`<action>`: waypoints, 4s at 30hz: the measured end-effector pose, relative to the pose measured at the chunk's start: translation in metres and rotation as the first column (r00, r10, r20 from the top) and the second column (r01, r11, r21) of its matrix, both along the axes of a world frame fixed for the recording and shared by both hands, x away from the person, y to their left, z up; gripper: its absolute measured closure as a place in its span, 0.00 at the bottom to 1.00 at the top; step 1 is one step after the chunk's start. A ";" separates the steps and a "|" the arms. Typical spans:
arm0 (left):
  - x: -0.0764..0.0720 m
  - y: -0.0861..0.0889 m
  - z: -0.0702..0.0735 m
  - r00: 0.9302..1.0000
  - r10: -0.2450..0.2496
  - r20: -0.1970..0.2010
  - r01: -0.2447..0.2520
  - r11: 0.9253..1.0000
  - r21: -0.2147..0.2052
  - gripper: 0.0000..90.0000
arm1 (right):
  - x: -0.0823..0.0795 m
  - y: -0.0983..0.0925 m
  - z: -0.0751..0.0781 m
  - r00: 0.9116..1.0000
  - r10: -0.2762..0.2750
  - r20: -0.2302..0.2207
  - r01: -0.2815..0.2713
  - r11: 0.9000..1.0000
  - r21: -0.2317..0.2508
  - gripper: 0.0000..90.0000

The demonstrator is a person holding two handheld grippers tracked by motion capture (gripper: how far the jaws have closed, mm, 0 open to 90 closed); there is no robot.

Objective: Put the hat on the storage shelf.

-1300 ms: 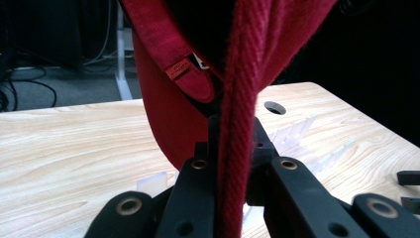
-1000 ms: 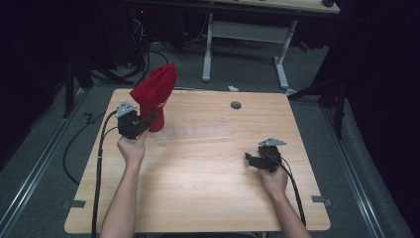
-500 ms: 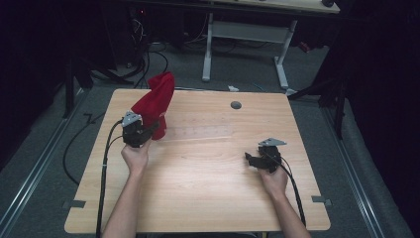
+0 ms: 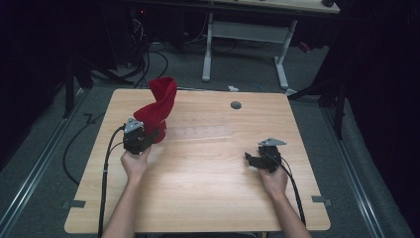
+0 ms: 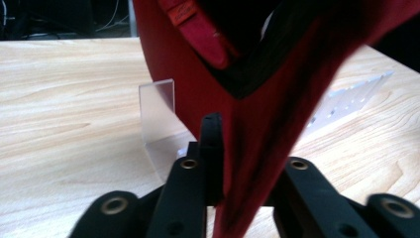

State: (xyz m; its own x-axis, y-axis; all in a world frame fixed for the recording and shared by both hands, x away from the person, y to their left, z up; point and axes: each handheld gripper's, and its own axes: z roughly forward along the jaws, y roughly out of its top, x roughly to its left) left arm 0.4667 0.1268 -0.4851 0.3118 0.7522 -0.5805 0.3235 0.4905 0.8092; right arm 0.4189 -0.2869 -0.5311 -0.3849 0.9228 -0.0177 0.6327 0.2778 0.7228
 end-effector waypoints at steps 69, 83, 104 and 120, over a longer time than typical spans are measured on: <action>-0.083 0.045 0.032 0.999 0.015 0.029 -0.014 1.000 -0.022 0.41 | 0.000 0.001 0.000 1.000 -0.006 0.001 0.006 1.000 0.000 0.37; -0.101 0.035 0.027 0.999 -0.011 0.031 0.012 1.000 -0.029 0.40 | -0.001 0.001 0.000 1.000 -0.007 0.001 0.007 1.000 0.000 0.37; -0.113 0.006 0.011 0.997 -0.081 0.017 0.082 0.996 -0.039 0.37 | -0.001 0.001 0.000 1.000 -0.009 0.001 0.009 1.000 0.000 0.37; -0.110 -0.023 -0.005 0.990 -0.144 -0.012 0.144 0.990 -0.001 0.41 | -0.002 0.002 0.000 1.000 -0.009 0.000 0.009 1.000 -0.001 0.37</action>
State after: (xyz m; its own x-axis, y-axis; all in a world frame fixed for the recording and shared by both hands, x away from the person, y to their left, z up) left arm 0.3562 0.1038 -0.4899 0.4097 0.7002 -0.5847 0.4002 0.4380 0.8050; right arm 0.4173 -0.2850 -0.5312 -0.3761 0.9264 -0.0184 0.6350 0.2722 0.7229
